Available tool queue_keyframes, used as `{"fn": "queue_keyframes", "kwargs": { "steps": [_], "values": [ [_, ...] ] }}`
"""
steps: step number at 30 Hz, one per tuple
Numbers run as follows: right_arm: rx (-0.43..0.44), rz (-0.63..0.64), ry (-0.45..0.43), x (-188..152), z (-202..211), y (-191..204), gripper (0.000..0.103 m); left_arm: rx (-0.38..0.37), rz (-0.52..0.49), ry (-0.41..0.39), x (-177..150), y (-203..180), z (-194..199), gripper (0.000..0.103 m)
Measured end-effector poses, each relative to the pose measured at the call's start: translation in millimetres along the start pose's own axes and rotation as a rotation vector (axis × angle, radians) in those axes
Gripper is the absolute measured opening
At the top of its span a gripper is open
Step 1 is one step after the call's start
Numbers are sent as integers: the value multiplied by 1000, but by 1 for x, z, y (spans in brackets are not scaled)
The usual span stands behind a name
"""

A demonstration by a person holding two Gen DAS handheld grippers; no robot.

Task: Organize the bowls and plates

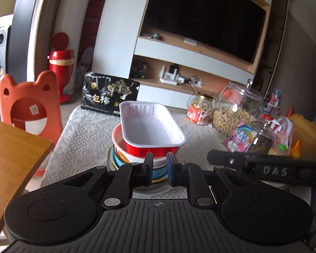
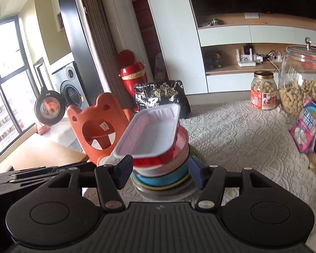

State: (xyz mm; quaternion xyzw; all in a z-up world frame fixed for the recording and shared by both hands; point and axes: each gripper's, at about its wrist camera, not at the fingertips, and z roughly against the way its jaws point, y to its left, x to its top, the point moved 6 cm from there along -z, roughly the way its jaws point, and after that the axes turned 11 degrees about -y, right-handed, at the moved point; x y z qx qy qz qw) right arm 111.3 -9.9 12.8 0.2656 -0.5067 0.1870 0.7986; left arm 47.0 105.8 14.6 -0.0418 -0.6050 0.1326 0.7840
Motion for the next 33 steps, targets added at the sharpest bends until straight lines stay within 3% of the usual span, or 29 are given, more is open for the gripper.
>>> {"fn": "queue_keyframes", "kwargs": {
  "steps": [4,9,16,33],
  "values": [
    [-65,32,35,-34,19,0,59,60,-54,-20,-24,-12,19,16],
    [-91,19,105,-56,34,-5,60,85,-125,36,-42,-25,29,16],
    [-111,24,137,-62,30,-8,61,108,-128,134,-56,-22,18,16],
    [-98,37,191,-67,22,0,61,115,-129,181,-60,-21,17,16]
  ]
}}
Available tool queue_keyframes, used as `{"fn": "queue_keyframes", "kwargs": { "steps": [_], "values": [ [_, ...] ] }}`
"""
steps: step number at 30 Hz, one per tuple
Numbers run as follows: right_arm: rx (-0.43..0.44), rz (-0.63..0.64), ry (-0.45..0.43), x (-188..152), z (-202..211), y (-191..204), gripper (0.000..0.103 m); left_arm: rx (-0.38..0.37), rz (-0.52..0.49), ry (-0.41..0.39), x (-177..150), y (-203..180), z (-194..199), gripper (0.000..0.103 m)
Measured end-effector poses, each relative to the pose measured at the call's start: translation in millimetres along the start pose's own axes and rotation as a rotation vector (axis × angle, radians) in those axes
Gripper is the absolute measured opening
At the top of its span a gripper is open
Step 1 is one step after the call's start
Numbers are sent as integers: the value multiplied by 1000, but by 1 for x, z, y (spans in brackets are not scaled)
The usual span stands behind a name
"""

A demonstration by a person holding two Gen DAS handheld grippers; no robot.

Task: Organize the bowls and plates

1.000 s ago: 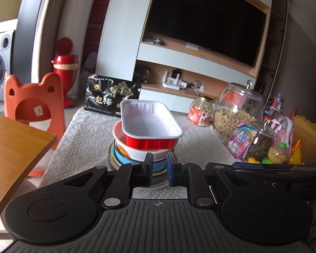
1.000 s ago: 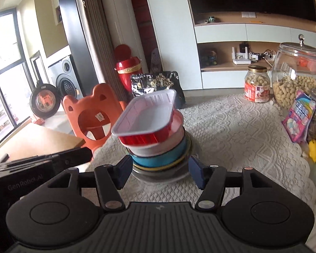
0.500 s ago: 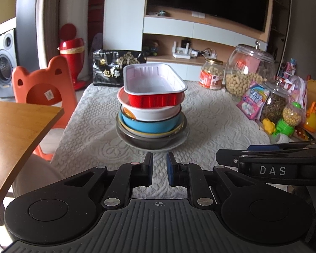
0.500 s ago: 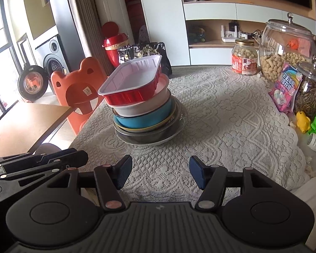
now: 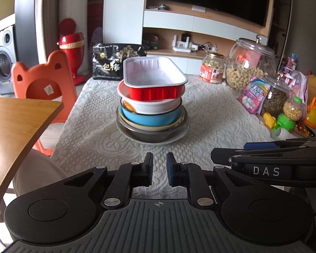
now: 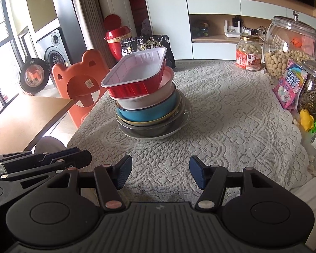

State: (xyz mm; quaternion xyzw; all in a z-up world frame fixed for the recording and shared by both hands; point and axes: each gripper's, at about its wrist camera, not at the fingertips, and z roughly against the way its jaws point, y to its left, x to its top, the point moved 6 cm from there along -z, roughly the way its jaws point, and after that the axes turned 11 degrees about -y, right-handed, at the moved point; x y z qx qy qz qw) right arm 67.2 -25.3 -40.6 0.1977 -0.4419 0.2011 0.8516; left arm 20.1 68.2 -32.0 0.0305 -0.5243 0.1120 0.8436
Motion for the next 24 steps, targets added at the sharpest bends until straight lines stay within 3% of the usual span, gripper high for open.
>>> {"fn": "queue_keyframes", "kwargs": {
  "steps": [24],
  "values": [
    [7,-1,14,-2,-2,-2,61,-6,1,5,-3,-2,1,16]
  ]
}}
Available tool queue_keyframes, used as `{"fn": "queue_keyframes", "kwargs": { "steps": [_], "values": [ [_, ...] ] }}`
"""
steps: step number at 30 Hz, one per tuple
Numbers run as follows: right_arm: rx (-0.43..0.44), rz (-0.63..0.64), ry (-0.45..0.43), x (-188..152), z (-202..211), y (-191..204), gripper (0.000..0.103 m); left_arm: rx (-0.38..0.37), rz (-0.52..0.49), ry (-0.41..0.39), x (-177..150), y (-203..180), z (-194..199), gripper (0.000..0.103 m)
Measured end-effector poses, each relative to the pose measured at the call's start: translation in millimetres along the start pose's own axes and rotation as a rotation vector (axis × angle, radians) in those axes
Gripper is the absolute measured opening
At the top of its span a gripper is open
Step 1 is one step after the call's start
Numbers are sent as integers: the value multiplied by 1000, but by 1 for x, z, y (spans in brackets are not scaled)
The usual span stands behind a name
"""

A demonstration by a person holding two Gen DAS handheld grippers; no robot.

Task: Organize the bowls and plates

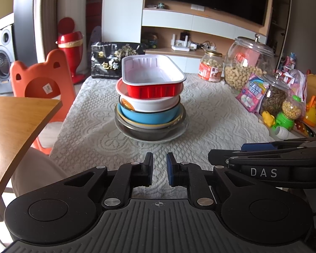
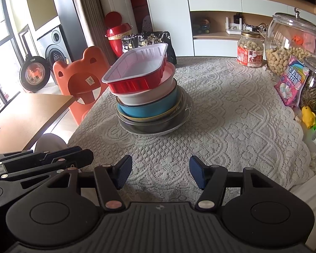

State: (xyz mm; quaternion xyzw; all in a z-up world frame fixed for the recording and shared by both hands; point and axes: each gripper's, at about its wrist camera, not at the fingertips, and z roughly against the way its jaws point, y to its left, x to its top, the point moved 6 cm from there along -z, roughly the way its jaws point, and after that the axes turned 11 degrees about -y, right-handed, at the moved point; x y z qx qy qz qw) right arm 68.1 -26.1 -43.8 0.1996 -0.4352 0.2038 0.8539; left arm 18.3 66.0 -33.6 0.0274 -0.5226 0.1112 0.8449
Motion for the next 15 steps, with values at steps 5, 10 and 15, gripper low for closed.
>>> {"fn": "queue_keyframes", "kwargs": {
  "steps": [5,10,15],
  "values": [
    [1,0,1,-1,0,0,61,-2,2,2,0,1,0,16],
    [0,-1,2,-1,0,0,61,-2,2,3,0,1,0,16],
    [1,1,2,-1,-1,0,61,-2,2,2,0,1,0,16]
  ]
}}
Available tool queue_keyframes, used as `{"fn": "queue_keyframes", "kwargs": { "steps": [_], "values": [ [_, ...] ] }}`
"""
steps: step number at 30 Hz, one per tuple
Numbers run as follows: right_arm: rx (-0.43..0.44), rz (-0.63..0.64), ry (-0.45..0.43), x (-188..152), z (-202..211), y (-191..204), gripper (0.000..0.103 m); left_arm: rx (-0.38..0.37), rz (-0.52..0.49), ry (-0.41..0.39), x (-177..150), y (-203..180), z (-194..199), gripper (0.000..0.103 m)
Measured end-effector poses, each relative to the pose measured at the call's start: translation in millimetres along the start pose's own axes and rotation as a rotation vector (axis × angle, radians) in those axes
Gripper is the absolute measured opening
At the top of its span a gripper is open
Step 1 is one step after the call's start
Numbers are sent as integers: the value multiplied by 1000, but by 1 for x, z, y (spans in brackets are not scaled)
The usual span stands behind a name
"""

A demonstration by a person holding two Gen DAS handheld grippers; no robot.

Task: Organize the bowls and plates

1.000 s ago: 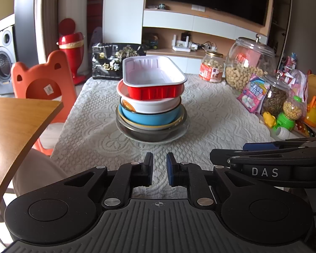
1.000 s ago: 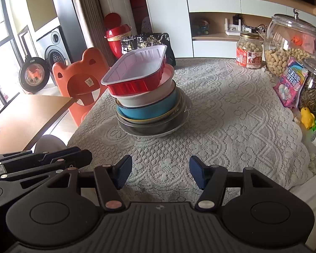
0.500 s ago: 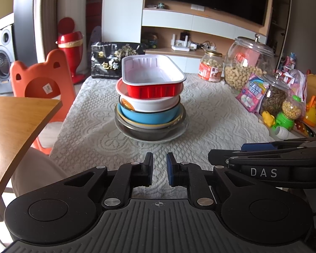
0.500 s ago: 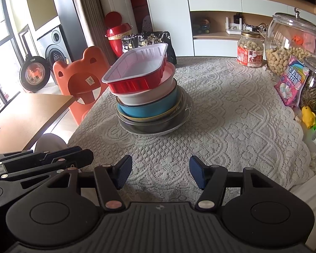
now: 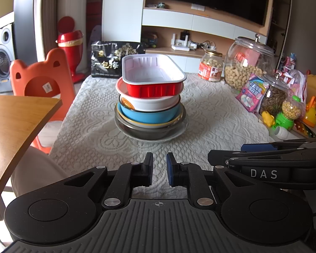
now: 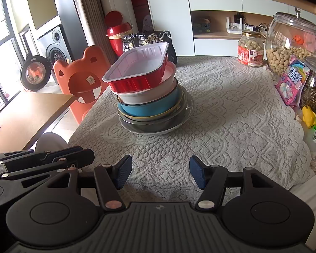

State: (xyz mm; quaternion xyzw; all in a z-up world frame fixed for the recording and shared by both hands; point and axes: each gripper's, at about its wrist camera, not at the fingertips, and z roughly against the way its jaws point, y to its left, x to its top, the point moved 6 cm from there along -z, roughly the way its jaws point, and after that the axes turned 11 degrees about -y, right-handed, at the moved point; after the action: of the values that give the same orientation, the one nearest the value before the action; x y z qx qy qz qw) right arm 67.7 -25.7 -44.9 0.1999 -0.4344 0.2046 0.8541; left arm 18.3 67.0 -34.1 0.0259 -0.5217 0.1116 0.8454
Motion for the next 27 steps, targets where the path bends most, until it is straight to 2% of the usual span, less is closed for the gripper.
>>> {"fn": "queue_keyframes", "kwargs": {
  "steps": [27],
  "values": [
    [9,0,7,-2,-1,1,61,5,12,1,0,2,0,16]
  ]
}}
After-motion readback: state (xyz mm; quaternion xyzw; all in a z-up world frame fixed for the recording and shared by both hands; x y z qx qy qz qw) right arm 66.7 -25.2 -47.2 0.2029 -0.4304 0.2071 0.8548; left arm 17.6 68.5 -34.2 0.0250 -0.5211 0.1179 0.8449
